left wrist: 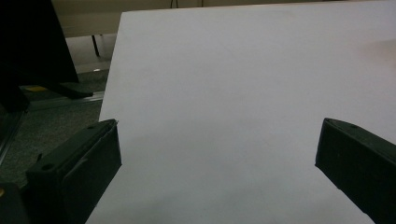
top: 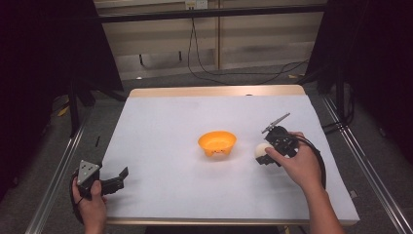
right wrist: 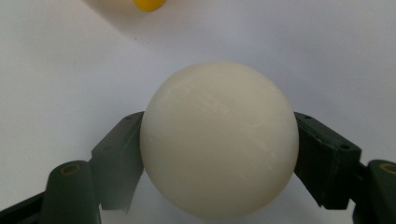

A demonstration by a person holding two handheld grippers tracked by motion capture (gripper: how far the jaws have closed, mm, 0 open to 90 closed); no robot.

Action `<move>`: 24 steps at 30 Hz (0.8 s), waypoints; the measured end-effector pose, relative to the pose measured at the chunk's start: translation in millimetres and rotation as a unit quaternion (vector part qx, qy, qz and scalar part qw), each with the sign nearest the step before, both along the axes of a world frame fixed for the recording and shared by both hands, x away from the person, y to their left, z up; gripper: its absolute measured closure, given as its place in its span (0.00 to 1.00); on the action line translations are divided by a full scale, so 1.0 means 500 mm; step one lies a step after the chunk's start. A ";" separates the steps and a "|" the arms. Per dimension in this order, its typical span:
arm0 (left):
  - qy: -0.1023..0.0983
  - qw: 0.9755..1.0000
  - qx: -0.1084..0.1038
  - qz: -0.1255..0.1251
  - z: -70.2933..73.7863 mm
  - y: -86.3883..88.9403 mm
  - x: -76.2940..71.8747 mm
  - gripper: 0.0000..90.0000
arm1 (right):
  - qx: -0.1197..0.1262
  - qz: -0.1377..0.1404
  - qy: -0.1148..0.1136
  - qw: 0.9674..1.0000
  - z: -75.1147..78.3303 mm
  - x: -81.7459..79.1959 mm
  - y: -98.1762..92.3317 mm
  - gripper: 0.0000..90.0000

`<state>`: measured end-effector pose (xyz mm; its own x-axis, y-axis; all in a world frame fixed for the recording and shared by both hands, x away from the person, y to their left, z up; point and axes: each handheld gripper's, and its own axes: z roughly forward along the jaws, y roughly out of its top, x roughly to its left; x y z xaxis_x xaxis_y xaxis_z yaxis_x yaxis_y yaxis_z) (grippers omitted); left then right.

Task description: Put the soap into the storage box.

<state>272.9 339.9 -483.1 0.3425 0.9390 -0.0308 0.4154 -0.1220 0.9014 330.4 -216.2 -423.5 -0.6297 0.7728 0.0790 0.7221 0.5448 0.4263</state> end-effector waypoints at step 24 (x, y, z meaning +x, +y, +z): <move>0.000 1.000 -0.001 0.000 0.000 0.000 0.000 0.00 | -0.006 0.022 -0.003 1.000 0.040 0.033 0.033 0.27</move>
